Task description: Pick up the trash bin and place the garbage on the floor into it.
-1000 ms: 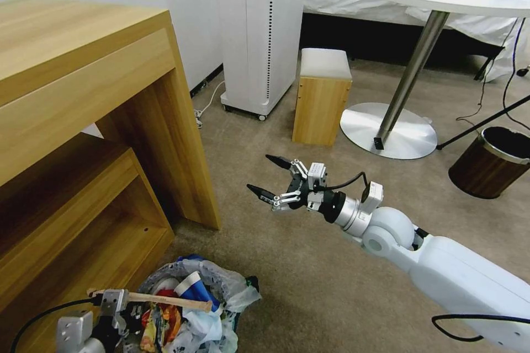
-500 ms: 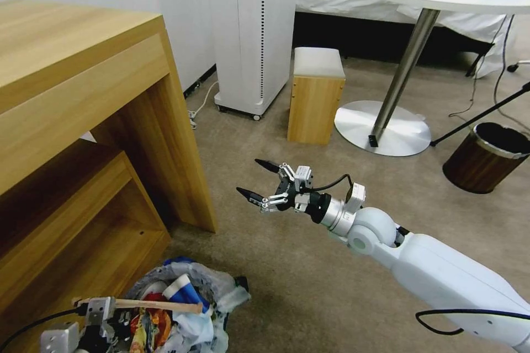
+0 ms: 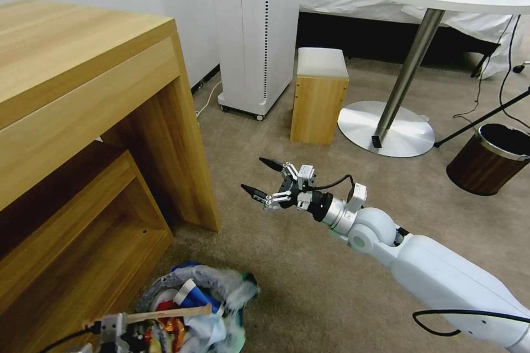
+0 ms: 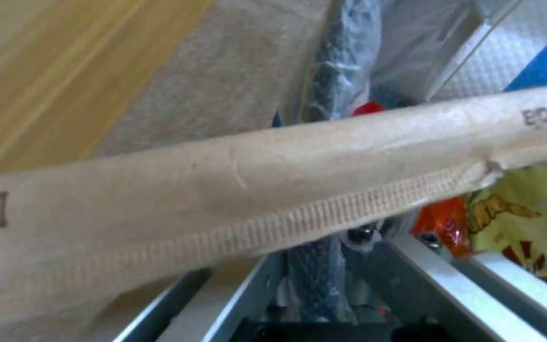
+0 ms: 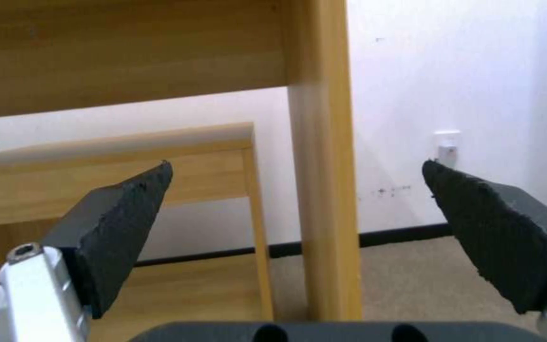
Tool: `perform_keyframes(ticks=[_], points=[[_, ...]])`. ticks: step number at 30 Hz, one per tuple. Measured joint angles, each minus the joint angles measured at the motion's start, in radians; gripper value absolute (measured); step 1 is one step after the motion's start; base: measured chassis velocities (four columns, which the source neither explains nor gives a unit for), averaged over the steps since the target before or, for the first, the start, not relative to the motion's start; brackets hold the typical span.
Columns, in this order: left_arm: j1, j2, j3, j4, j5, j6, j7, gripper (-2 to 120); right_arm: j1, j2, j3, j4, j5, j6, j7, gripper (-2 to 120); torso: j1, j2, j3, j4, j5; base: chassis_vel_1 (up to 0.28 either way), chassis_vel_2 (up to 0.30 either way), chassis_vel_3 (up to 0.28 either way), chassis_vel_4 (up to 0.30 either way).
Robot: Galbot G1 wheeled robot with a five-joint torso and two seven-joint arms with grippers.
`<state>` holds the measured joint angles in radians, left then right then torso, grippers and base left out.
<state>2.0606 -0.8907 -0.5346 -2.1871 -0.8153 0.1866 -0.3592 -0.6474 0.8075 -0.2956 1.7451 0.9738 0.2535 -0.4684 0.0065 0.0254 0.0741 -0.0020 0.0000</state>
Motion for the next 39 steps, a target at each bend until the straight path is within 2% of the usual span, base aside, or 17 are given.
perform_keyframes(ticks=[7, 17, 24, 30, 33, 39], points=[[-0.049, 0.027, 0.040, 0.013, -0.019, 0.004, -0.011, 0, -0.072, -0.013, 0.067, 0.004, -0.014, 0.000, -0.007, 100, 0.000, 0.000, 0.000, -0.0001, 0.0004, 0.000, 0.000, 0.000, 0.000], [-0.101, 0.114, 0.063, 0.001, -0.092, 0.020, -0.054, 0, -0.173, -0.009, 0.137, 0.010, -0.042, 0.001, -0.014, 100, 0.000, 0.000, 0.000, -0.0004, -0.0008, 0.000, 0.000, 0.000, 0.000], [-0.128, 0.127, 0.081, 0.009, -0.107, 0.015, -0.064, 0, -0.210, -0.002, 0.176, 0.013, -0.051, 0.001, -0.016, 100, 0.000, 0.000, 0.000, 0.0001, 0.0005, 0.000, 0.000, 0.000, 0.000], [-0.149, 0.156, 0.087, 0.014, -0.124, 0.012, -0.067, 0, -0.239, 0.001, 0.199, 0.013, -0.059, 0.001, -0.019, 100, 0.000, 0.000, 0.000, -0.0002, -0.0001, 0.000, 0.000, 0.000, 0.000], [-0.178, 0.176, 0.108, 0.009, -0.145, 0.012, -0.097, 0, -0.264, 0.003, 0.222, 0.012, -0.065, 0.001, -0.020, 100, 0.000, 0.000, 0.000, -0.0003, 0.0001, 0.000, 0.000, 0.000, 0.000], [-0.216, 0.174, 0.145, 0.006, -0.169, 0.007, -0.126, 0, -0.292, 0.007, 0.256, 0.012, -0.073, 0.001, -0.019, 100, 0.000, 0.000, 0.000, -0.0002, 0.0006, 0.000, 0.000, 0.000, 0.000]])
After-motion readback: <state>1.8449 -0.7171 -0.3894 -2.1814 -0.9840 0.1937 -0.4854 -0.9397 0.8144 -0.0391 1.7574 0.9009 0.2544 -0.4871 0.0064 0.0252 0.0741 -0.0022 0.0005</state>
